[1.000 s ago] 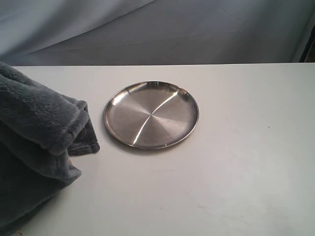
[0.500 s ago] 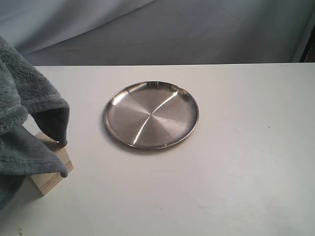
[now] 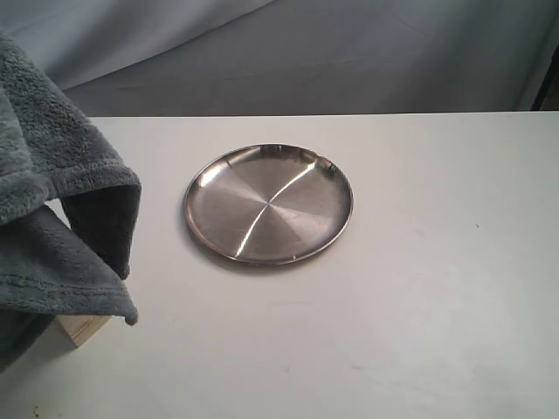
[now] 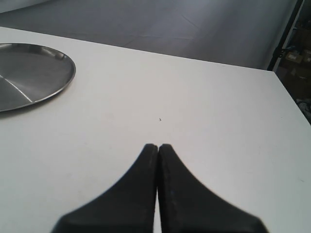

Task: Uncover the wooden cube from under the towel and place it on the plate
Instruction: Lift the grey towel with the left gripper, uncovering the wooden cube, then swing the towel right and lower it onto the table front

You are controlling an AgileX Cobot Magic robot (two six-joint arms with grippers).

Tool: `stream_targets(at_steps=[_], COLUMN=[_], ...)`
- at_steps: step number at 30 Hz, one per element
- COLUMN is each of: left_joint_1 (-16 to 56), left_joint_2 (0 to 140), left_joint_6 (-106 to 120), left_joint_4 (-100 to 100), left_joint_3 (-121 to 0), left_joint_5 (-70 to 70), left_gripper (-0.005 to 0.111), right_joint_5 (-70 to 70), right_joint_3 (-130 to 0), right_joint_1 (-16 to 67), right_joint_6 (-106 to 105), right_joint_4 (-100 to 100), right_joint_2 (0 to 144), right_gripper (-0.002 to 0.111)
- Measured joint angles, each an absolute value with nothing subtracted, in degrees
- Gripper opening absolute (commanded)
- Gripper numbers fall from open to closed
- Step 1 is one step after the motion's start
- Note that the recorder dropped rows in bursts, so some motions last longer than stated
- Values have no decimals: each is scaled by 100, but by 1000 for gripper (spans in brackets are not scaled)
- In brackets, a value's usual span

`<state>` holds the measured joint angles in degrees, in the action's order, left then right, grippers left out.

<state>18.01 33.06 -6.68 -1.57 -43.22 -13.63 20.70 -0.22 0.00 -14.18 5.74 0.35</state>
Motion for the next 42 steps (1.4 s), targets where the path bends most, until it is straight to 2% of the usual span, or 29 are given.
stream_targets(at_steps=[3, 7, 11, 18, 27, 29, 35, 42], left_joint_1=[1801, 1801, 1801, 1801, 1829, 2108, 3630, 3979], left_joint_2=[3306, 3511, 3915, 4891, 5802, 5862, 5862, 6366], left_joint_6=[719, 4320, 5775, 6652, 8613, 8853, 9417, 9367], left_joint_4=[1512, 5408, 7067, 7905, 8500, 8571, 9130, 9425], left_joint_3=[-4322, -4322, -4322, -4175, -3086, -2773, -2196, -1944], left_joint_5=[-1688, -2833, -3660, -4136, -4024, -3749, -1846, -902], left_gripper=[0, 0, 0, 0, 0, 0, 0, 0], right_joint_5=[2070, 2070, 2070, 2070, 2070, 2070, 2070, 2070], right_joint_3=[-22, -22, -22, -22, -22, -22, -22, -22], right_joint_1=[0, 0, 0, 0, 0, 0, 0, 0], right_joint_6=[-1418, -1418, -1418, -1418, -1418, -1418, -1418, -1418], right_joint_4=[574, 574, 574, 574, 574, 574, 574, 574], right_joint_2=[35, 35, 35, 35, 35, 35, 35, 35], right_gripper=[0, 0, 0, 0, 0, 0, 0, 0])
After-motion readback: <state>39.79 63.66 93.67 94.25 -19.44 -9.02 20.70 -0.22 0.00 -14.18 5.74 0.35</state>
